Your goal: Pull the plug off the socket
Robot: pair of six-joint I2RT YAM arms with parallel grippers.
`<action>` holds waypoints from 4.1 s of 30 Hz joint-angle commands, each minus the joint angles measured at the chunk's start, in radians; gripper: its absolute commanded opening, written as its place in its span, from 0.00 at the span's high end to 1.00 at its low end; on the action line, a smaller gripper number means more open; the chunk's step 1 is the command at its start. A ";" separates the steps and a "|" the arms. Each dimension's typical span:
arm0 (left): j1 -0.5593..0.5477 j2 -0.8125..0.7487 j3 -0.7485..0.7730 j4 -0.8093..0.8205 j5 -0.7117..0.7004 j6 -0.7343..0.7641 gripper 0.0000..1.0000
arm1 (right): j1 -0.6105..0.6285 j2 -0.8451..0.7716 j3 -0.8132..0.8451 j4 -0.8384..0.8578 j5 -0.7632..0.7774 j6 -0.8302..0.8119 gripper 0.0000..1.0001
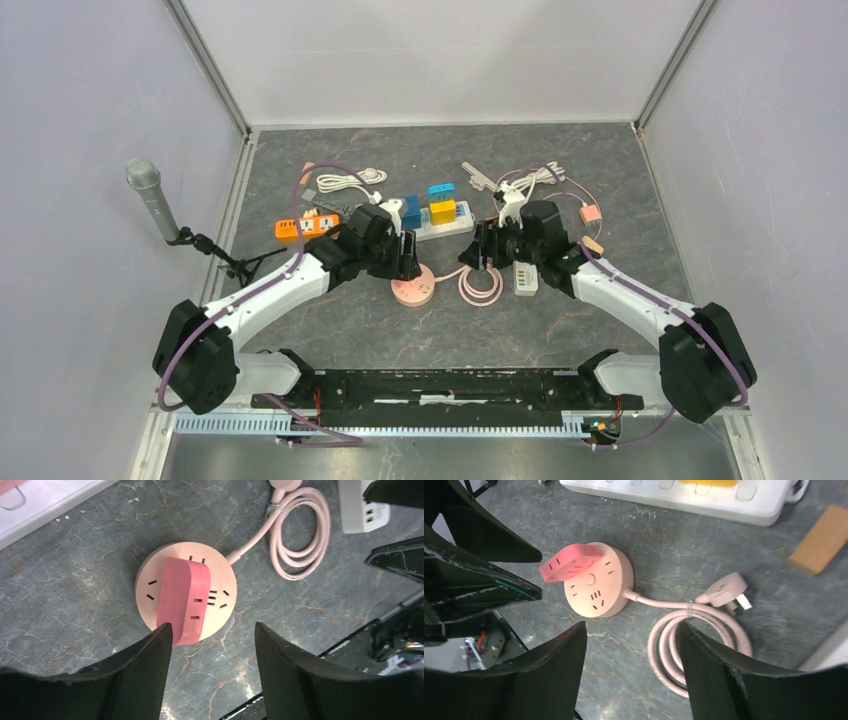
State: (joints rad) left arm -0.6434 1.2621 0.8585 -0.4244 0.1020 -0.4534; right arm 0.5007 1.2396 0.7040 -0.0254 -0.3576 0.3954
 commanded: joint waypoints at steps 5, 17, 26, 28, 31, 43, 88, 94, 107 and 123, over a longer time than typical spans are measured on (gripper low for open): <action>-0.022 0.065 0.028 0.087 -0.069 0.005 0.40 | 0.081 0.122 -0.064 0.246 0.049 0.311 0.45; -0.024 0.090 0.024 0.065 -0.044 -0.079 0.81 | 0.179 0.224 -0.021 0.244 0.084 0.333 0.50; -0.027 0.061 0.004 0.071 -0.036 -0.030 0.34 | 0.193 0.238 -0.024 0.215 0.103 0.320 0.51; -0.039 0.074 0.012 0.073 -0.057 0.004 0.28 | 0.196 0.242 -0.026 0.217 0.102 0.322 0.51; -0.054 0.117 0.034 0.048 -0.091 0.040 0.26 | 0.199 0.250 -0.023 0.217 0.097 0.322 0.51; -0.085 0.146 0.063 -0.019 -0.177 0.043 0.62 | 0.200 0.260 -0.005 0.207 0.095 0.302 0.51; -0.085 0.178 0.143 -0.147 -0.118 -0.129 0.98 | 0.320 0.460 -0.015 0.008 0.341 0.080 0.55; -0.085 0.162 0.140 -0.171 -0.182 -0.179 0.98 | 0.351 0.454 -0.023 -0.014 0.431 0.055 0.57; -0.085 0.103 0.101 -0.183 -0.291 -0.247 0.98 | 0.371 0.469 -0.014 -0.063 0.502 0.051 0.58; -0.085 0.245 0.143 -0.194 -0.208 -0.298 0.98 | 0.394 0.436 -0.016 0.072 0.304 -0.069 0.57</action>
State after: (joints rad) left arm -0.7269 1.4525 0.9409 -0.6090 -0.0792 -0.6903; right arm 0.8776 1.6211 0.7158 0.2314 -0.0414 0.4267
